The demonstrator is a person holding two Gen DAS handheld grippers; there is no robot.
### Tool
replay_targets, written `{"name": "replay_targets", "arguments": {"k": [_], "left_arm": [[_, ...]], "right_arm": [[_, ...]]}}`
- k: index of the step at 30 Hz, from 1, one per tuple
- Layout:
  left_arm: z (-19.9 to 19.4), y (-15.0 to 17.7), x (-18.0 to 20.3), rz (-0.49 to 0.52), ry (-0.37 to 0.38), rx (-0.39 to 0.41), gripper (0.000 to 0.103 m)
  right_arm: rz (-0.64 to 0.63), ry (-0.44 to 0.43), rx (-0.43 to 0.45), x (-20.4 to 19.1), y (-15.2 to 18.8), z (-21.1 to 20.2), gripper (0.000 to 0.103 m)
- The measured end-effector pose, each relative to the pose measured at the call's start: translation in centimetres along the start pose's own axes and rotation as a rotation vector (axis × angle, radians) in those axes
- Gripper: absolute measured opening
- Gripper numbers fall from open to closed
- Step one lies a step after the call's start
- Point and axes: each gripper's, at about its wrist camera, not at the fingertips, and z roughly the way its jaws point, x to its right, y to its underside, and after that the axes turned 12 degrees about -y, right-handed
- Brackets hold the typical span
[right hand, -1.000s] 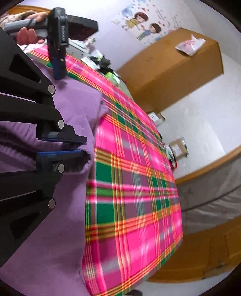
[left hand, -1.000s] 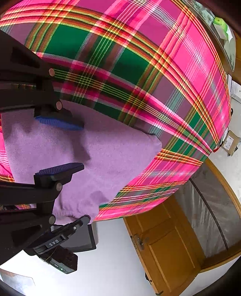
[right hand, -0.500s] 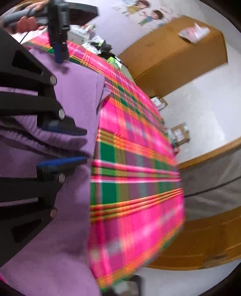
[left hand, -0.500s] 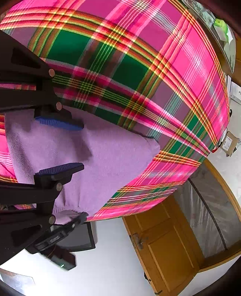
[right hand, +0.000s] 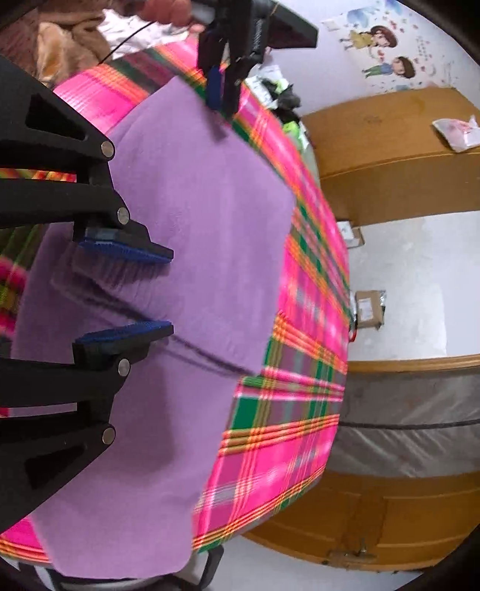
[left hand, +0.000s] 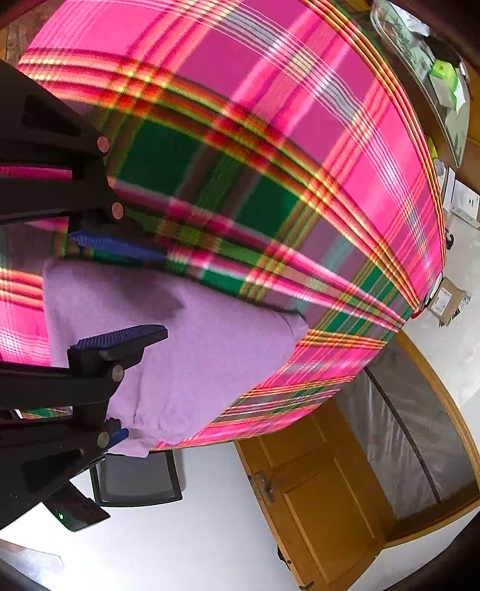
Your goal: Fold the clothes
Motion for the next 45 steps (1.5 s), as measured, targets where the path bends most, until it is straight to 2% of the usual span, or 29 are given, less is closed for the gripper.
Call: {"name": "replay_targets", "arguments": {"k": [4,9,13,21,24,33,34,35,37,41,45], "left_arm": [[-0.1,0.6,-0.9,0.000,0.023,-0.017,0.037],[0.1,1.0,-1.0,0.021,0.049,-0.042,0.037],[0.4,1.3,-1.0,0.036,0.084,-0.065,0.037],[0.1,1.5,-1.6,0.043,0.126,-0.079,0.037],[0.4,1.5,-1.9,0.038,0.147,-0.088,0.037],[1.3,0.9,-1.1,0.065,0.195,-0.154,0.037],[1.3,0.8,-1.0,0.069,0.199,-0.157,0.037],[1.3,0.7,-1.0,0.067,0.208,-0.162,0.037],[1.3,0.4,-1.2,0.059,0.229,-0.172,0.037],[1.1,-0.1,-1.2,0.052,0.263,-0.175,0.037],[1.1,-0.3,-1.0,0.054,0.277,-0.182,0.037]], "right_arm": [[0.016,0.017,0.000,-0.3,0.0,-0.5,0.037],[-0.068,-0.006,0.037,-3.2,-0.5,-0.7,0.037],[-0.112,0.027,-0.004,-4.3,0.5,0.5,0.037],[-0.127,0.094,0.016,-5.1,1.3,-0.2,0.037],[-0.187,0.052,0.029,-7.1,0.9,0.1,0.037],[-0.387,-0.106,-0.006,-13.5,1.2,3.1,0.039],[-0.406,-0.123,-0.006,-14.2,1.3,3.3,0.043],[-0.424,-0.135,-0.010,-14.7,1.3,3.6,0.056],[-0.456,-0.139,-0.021,-15.7,1.3,4.3,0.062],[-0.508,-0.128,-0.041,-17.6,1.5,5.6,0.063],[-0.560,-0.078,-0.053,-19.2,1.6,7.0,0.063]]}}
